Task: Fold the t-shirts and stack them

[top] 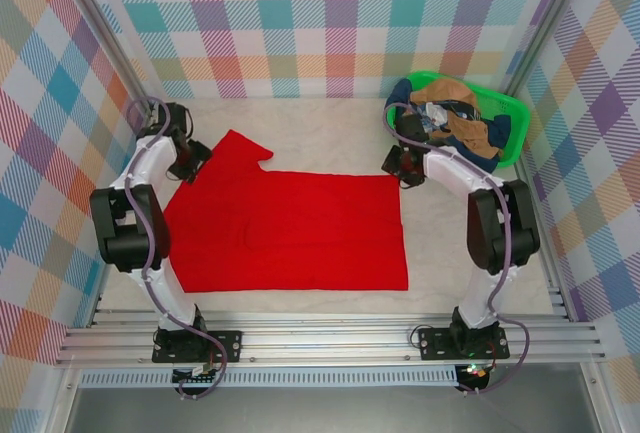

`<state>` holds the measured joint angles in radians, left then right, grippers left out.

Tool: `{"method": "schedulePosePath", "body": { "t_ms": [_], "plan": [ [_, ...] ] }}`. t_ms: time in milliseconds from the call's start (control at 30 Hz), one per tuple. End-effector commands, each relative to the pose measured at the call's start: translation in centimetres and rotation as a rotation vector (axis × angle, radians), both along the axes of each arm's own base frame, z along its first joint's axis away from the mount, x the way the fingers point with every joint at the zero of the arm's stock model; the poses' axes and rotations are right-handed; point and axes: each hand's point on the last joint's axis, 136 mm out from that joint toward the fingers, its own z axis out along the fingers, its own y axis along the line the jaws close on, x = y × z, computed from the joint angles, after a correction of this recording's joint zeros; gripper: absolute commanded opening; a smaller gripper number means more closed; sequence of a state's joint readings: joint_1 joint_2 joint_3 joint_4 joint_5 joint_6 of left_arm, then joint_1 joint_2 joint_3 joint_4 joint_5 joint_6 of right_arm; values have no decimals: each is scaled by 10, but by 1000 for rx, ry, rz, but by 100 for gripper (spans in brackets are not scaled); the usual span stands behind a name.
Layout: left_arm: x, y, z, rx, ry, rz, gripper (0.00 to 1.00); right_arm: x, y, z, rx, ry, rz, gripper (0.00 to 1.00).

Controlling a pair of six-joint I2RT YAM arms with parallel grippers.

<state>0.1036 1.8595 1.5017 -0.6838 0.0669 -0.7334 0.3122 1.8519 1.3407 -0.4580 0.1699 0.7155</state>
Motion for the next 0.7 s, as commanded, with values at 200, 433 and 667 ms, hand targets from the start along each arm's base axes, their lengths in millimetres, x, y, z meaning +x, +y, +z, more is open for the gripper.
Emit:
{"method": "schedulePosePath", "body": {
  "t_ms": [200,433,667],
  "plan": [
    [88,-57,35,-118,-296,-291,52,32,-9,-37,-107,16,-44,41],
    [109,-66,40,-135,-349,-332,51,34,-18,-55,-130,59,-83,39],
    [120,-69,40,-113,-333,-358,51,28,-15,-69,-113,138,-98,35]
  ]
}}
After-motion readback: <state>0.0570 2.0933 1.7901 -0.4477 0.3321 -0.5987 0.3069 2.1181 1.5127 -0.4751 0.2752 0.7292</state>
